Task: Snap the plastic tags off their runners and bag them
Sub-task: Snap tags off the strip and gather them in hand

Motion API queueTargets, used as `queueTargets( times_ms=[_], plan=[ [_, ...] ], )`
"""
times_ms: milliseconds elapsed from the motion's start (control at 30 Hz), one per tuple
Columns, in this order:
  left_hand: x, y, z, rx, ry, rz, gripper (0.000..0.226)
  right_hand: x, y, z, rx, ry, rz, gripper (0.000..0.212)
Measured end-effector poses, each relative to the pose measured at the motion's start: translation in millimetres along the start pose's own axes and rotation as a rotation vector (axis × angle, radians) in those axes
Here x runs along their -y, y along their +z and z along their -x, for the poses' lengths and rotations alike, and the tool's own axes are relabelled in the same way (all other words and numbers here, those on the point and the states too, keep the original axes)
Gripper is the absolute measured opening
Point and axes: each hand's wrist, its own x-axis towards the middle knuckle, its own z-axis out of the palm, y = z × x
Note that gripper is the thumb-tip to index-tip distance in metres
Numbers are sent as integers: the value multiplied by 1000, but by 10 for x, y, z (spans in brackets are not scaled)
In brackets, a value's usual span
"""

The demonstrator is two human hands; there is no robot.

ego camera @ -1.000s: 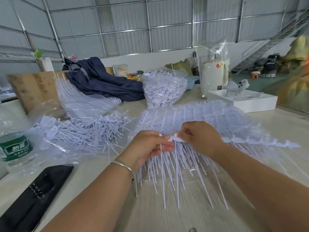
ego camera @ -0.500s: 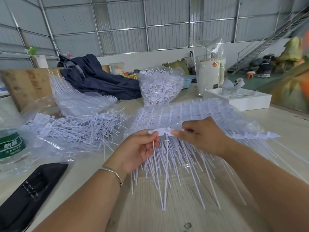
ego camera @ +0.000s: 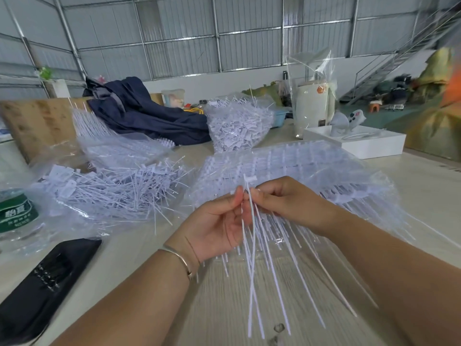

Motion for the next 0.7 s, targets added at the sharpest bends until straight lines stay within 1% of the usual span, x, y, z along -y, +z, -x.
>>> queueTargets(
  times_ms=[33, 67, 100, 167, 200, 233, 267, 300, 367, 433, 500, 567, 633, 700],
  plan=[
    [4, 28, 5, 24, -8, 28, 55, 8, 14, 0, -1, -4, -28, 73],
    [4, 37, 4, 15, 6, 9, 54, 18, 19, 1, -8, -6, -34, 75],
    [3, 44, 0, -4, 25, -30, 49, 22, 18, -2, -20, -7, -23, 77],
    [6, 41, -16, -28, 54, -87, 27, 19, -4, -6, -65, -9, 31, 78],
    [2, 38, -19, -57, 71, -92, 16, 12, -23, -12, -108, -10, 73, 72],
    [-3, 21, -29, -106, 92, -104, 11, 3, -41, -12, -158, -14, 121, 62],
    [-8, -8, -38, -157, 113, -122, 13, -8, -56, -10, -204, -14, 170, 54],
    [-15, -31, -46, -197, 128, -135, 14, -25, -70, -9, -240, -9, 216, 52],
    [-26, -43, -56, -237, 153, -138, 10, -61, -98, -2, -304, -5, 322, 54],
    [-53, -41, -66, -291, 225, -179, 6, -78, -128, 0, -353, -22, 432, 51],
    [-97, -53, -57, -389, 369, -326, 7, -77, -176, -4, -393, -26, 470, 49],
    [-131, -77, -26, -498, 510, -561, 20, -72, -222, -4, -430, -16, 451, 50],
    [-117, -100, -2, -589, 583, -759, 27, -72, -232, -4, -440, -5, 434, 50],
    [-81, -118, -12, -647, 601, -907, 31, -79, -212, -3, -421, -4, 454, 50]
  ],
)
